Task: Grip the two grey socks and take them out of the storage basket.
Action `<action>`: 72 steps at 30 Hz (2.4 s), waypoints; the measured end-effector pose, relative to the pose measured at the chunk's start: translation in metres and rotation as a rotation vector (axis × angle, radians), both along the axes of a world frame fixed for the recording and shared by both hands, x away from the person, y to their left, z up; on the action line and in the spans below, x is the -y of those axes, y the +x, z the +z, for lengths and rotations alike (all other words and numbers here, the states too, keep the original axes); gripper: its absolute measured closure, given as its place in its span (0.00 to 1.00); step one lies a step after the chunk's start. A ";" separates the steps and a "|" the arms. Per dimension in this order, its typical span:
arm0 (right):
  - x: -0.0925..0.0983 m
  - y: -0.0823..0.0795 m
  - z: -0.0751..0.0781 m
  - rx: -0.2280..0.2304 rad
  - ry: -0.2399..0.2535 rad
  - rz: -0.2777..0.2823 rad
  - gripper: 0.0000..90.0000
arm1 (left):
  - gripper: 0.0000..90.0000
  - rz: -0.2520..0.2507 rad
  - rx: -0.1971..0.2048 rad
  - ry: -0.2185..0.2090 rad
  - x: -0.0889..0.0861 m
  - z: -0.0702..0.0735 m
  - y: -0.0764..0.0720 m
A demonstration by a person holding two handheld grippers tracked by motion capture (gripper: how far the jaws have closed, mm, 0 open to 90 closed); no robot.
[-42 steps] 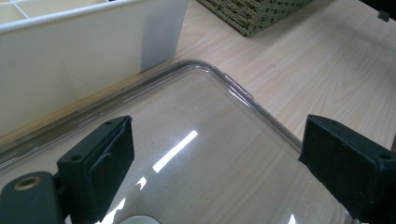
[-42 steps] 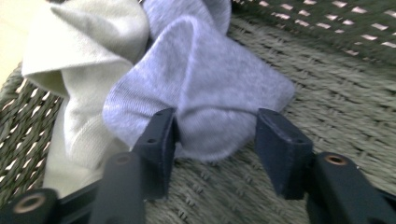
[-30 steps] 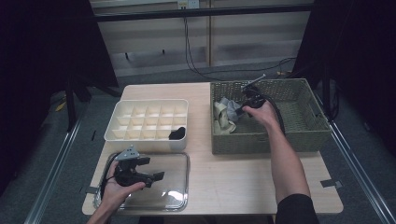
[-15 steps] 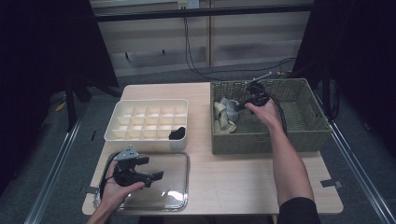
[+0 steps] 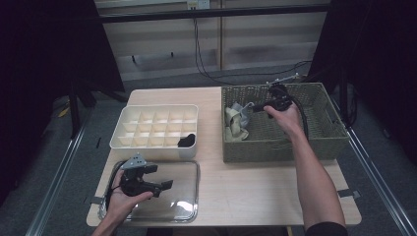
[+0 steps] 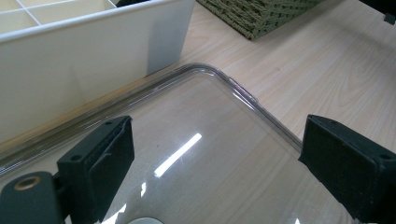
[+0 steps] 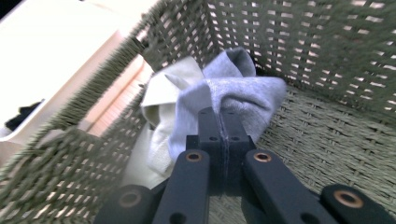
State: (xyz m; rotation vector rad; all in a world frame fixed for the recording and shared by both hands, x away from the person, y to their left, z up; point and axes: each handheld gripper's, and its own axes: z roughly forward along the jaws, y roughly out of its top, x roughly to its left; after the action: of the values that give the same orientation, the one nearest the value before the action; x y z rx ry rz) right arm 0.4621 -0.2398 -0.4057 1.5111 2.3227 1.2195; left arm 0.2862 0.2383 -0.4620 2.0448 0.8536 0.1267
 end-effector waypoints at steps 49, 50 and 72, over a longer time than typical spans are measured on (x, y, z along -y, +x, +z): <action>-0.005 -0.064 0.064 0.197 0.157 0.074 1.00 | 0.10 0.013 0.025 0.013 -0.003 -0.001 -0.006; -0.006 -0.065 0.065 0.200 0.159 0.078 1.00 | 0.10 0.011 0.026 0.014 -0.003 0.000 -0.006; -0.011 -0.099 0.082 0.258 0.203 0.111 1.00 | 0.10 0.016 0.028 0.028 -0.001 -0.001 -0.007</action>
State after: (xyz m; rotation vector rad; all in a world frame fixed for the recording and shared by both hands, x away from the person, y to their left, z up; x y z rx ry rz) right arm 0.3633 -0.2283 -0.3239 1.2028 2.1938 1.6145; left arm 0.2797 0.2395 -0.4631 2.0576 0.8555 0.1762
